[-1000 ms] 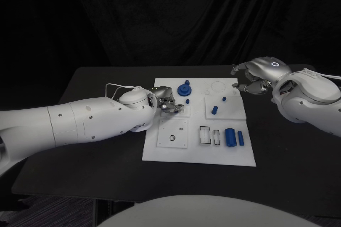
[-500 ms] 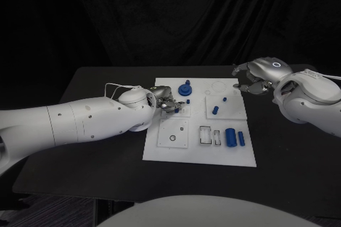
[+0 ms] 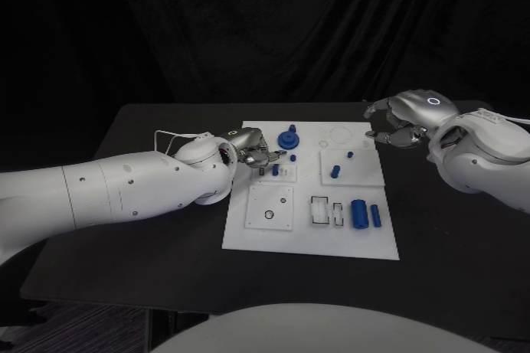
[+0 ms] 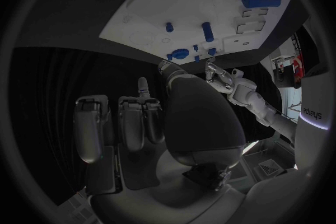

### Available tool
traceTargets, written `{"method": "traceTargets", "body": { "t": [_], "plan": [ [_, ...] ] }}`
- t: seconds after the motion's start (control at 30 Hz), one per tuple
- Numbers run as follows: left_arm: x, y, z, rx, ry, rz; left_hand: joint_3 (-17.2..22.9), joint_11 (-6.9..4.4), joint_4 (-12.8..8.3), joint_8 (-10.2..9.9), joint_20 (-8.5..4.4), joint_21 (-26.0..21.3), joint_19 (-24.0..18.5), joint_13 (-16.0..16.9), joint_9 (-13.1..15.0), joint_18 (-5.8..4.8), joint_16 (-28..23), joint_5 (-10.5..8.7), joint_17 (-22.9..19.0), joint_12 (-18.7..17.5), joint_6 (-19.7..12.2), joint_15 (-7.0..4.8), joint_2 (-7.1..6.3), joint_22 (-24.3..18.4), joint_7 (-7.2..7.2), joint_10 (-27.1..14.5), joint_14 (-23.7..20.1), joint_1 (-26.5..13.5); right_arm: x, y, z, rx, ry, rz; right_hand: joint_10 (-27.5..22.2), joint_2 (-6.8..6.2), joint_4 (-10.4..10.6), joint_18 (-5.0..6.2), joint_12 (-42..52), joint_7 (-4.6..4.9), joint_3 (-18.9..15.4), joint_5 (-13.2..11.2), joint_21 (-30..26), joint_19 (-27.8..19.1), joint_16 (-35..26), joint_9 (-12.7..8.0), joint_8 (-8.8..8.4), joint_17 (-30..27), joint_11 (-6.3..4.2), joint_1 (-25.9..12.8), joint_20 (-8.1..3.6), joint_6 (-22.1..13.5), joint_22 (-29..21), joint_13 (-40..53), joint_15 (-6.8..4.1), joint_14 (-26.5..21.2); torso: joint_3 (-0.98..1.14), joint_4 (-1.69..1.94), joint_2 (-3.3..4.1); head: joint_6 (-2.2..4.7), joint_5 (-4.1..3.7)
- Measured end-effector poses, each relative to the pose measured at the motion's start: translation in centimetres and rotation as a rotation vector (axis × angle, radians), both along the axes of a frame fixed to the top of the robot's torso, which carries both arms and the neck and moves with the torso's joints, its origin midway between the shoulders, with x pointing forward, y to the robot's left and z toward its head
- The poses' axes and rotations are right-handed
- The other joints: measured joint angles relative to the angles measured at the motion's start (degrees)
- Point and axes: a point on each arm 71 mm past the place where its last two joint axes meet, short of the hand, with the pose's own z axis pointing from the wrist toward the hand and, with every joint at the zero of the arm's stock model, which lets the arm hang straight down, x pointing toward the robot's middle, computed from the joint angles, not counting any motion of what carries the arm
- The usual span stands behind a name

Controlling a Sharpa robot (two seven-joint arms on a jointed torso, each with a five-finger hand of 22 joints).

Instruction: Assemble the parts on the task board

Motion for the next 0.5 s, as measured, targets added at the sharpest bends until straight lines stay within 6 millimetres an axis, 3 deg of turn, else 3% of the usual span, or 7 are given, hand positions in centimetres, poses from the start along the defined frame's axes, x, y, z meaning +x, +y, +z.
{"method": "traceTargets", "body": {
  "t": [0.17,0.23,0.3,0.5],
  "plan": [
    [0.3,0.4,0.7,-0.018,-0.003,-0.009,-0.64,0.0,-0.15,0.0,0.0,-0.29,0.0,0.0,1.13,0.0,0.0,0.0,0.0,0.0,-1.59,0.0,-0.15,0.0,0.33,0.0,0.0,4.86,0.0,-0.1,0.0,0.0,0.0,-0.002,0.0,0.04,0.0,0.0,0.0,0.0,0.0,0.0,0.0,0.0,0.0,0.0,0.0,0.0,0.0,-0.04,0.0,0.0,0.0,0.0,0.0,0.0,0.01,-0.02,0.0,0.0,0.16],
    [0.6,0.5,1.0,-0.026,0.007,-0.016,-0.63,0.0,-0.16,-0.07,0.0,-0.29,0.0,0.0,1.36,0.0,0.0,6.8,0.0,0.0,-2.9,0.0,-0.57,0.0,0.42,0.0,0.0,7.62,0.0,-0.1,0.0,0.0,0.0,-0.003,0.0,0.31,0.0,0.0,0.0,0.0,0.0,0.0,0.0,0.0,0.0,0.0,0.0,0.0,0.0,-0.32,0.0,0.0,0.0,0.0,0.0,0.0,0.02,-0.02,0.0,0.0,0.16],
    [0.9,0.6,1.3,-0.03,0.024,-0.02,-0.46,0.0,-0.32,-0.27,0.0,-0.29,0.0,0.0,1.46,0.0,0.0,9.17,0.0,0.0,-3.19,0.0,-0.84,0.0,0.55,0.0,0.0,9.76,-0.1,-0.2,0.0,0.0,0.0,-0.004,0.0,0.32,0.0,0.0,0.0,0.16,0.0,0.0,0.0,0.0,0.0,-0.06,0.0,0.0,0.0,-0.32,0.0,0.16,0.0,0.0,0.0,0.0,0.02,-0.02,0.0,0.0,0.16],
    [2.6,1.1,2.1,-0.047,0.163,-0.023,-0.06,0.2,-0.72,-0.96,0.0,-0.29,0.0,0.0,1.33,0.0,0.0,9.79,0.0,0.0,-3.94,0.4,-1.54,0.0,0.88,-0.21,0.0,14.3,-0.1,-0.4,0.0,0.0,0.001,-0.009,0.0,0.31,0.0,-0.01,0.0,0.16,0.0,0.0,0.0,0.0,0.0,-0.06,0.0,0.0,0.0,-0.32,0.0,0.16,0.0,0.0,0.0,0.0,0.03,0.03,0.0,0.0,0.11]
  ]
}}
